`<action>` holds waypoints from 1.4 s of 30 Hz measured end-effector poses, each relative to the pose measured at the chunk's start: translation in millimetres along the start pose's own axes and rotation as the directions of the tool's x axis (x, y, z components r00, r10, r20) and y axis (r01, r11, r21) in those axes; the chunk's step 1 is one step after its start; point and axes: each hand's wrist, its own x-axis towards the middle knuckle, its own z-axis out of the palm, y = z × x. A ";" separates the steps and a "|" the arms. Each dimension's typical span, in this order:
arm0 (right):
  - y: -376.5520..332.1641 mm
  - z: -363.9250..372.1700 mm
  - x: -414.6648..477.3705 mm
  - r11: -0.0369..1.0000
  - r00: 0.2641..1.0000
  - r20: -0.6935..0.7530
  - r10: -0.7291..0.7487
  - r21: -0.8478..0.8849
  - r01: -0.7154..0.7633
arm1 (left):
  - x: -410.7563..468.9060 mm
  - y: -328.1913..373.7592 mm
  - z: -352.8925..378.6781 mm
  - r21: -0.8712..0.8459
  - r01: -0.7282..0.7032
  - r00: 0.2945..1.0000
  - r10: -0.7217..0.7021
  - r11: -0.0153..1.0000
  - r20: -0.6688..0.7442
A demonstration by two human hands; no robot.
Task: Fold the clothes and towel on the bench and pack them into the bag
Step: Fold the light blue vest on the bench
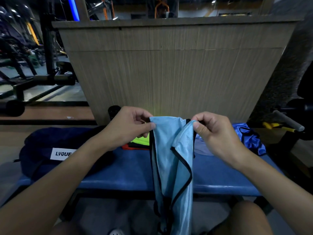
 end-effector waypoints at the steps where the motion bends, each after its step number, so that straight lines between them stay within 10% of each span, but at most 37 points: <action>1: 1.3 0.1 -0.1 1.000 1.000 0.000 0.007 -0.012 -0.007 | 1.1 2.0 0.3 -0.004 -0.013 1.000 0.013 1.000 -0.019; 19: 1.3 18.0 -1.2 0.933 0.968 0.120 0.221 0.265 -0.245 | 0.9 11.9 9.1 -0.004 -0.151 0.988 0.151 0.989 -0.015; 42: 18.6 25.6 3.3 0.789 0.903 0.406 0.143 0.503 -0.352 | -2.3 4.1 2.0 0.072 -0.207 0.971 0.196 0.976 0.139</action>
